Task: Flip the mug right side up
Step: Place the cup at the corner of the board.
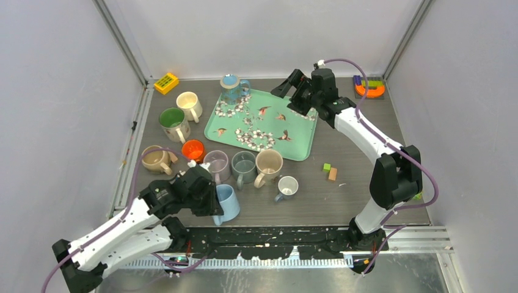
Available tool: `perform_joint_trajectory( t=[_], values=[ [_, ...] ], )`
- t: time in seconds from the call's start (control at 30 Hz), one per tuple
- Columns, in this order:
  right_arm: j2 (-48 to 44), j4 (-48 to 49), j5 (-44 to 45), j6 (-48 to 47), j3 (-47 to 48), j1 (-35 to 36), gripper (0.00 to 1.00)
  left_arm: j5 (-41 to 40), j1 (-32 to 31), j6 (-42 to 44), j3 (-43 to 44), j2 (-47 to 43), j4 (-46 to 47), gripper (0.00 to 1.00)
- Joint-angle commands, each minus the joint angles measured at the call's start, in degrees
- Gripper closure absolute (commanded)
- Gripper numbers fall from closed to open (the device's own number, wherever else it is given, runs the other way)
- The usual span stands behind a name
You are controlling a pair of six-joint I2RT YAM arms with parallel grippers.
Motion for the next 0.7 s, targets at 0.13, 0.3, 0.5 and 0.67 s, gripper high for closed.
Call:
perform_joint_trajectory(
  t=[0.13, 0.3, 0.5, 0.67],
  values=[
    [-0.9, 3.4, -0.8, -1.1, -1.8, -0.2, 0.0, -15.4, -12.8, -6.5, -0.2, 3.0, 8.1, 1.0],
    [-1.7, 4.0, -0.8, -1.3, -3.5, -0.2, 0.0, -23.5, -23.3, -10.9, -0.6, 8.3, 7.9, 1.0],
    [-2.4, 4.2, -1.3, -1.3, -4.9, -0.1, 0.0, -27.6, -28.6, -16.7, -3.7, 10.1, 6.8, 1.0],
    [-2.8, 4.6, -1.5, -1.1, -6.1, -0.1, 0.0, -27.9, -28.6, -18.7, -7.8, 11.1, 9.5, 1.0]
  ],
)
